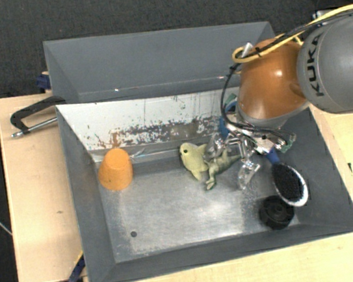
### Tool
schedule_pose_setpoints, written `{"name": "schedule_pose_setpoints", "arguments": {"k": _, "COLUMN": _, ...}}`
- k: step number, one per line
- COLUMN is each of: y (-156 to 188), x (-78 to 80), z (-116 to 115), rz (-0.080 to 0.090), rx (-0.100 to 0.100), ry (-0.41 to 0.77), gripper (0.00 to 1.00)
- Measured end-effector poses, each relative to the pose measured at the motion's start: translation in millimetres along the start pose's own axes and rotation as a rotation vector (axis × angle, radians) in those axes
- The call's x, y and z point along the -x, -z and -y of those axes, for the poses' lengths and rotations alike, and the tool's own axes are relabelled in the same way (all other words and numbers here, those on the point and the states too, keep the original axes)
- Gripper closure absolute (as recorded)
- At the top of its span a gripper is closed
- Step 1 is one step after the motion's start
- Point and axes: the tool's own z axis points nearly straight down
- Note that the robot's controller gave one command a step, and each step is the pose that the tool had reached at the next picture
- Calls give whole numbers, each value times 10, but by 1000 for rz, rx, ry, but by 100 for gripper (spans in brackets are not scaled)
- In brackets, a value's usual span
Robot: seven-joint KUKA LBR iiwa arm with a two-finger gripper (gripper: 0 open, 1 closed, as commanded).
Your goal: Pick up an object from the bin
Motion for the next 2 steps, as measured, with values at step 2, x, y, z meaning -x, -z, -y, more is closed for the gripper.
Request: {"name": "schedule_pose_setpoints", "arguments": {"k": 2, "y": 1353, "x": -11, "z": -148, "rz": 13, "rx": -11, "ry": 34, "gripper": 100}}
